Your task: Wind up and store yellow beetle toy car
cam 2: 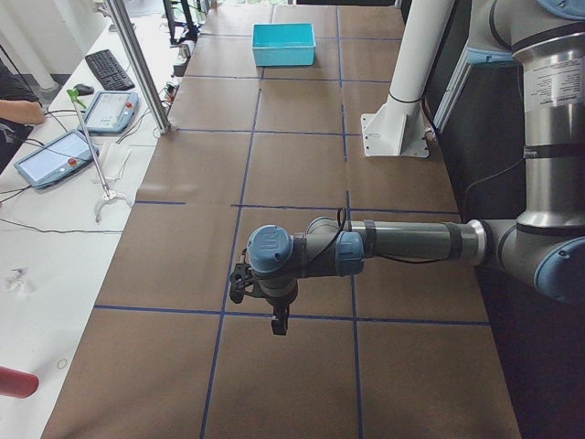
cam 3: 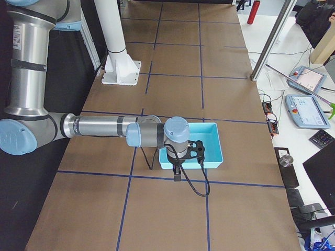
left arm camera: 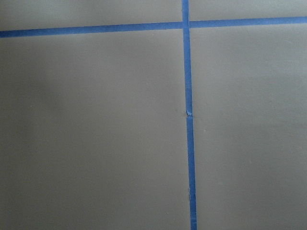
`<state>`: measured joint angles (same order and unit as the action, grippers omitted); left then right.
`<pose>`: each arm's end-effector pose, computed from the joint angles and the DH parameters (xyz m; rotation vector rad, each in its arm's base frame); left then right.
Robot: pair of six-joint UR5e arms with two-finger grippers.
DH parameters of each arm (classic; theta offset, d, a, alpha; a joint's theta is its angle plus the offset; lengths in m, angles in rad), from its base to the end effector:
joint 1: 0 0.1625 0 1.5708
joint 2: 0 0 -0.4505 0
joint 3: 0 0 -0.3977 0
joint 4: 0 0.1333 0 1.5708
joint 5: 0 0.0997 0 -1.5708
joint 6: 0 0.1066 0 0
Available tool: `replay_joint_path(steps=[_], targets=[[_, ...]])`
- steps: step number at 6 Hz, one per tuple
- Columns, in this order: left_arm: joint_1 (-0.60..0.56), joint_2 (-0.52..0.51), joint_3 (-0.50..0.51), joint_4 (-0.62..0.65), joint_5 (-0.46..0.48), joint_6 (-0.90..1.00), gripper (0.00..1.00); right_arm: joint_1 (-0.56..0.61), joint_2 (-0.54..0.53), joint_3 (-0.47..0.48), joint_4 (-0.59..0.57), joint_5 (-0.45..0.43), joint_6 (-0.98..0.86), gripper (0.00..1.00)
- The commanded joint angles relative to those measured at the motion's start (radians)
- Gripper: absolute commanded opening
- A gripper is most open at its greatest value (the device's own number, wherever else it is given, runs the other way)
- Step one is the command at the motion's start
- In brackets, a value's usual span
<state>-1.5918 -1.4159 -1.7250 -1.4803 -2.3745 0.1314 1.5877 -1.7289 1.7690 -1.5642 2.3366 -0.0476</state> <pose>-0.0654 -0.4195 0.6906 -0.0248 0.8075 0.0677 0.0667 -0.4286 0.6635 0.0691 -0.7639 -0.0471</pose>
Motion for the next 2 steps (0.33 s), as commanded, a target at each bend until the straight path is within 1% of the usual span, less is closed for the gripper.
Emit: replay_joint_path(steps=[1,2], targets=[[0.001,0.000,0.002,0.000,0.000,-0.001,1.00,0.000,0.000,0.001,-0.002,0.001,0.002,1.00],[0.000,0.000,0.001,0.000,0.000,-0.001,1.00,0.000,0.000,0.001,-0.002,0.001,0.002,1.00]])
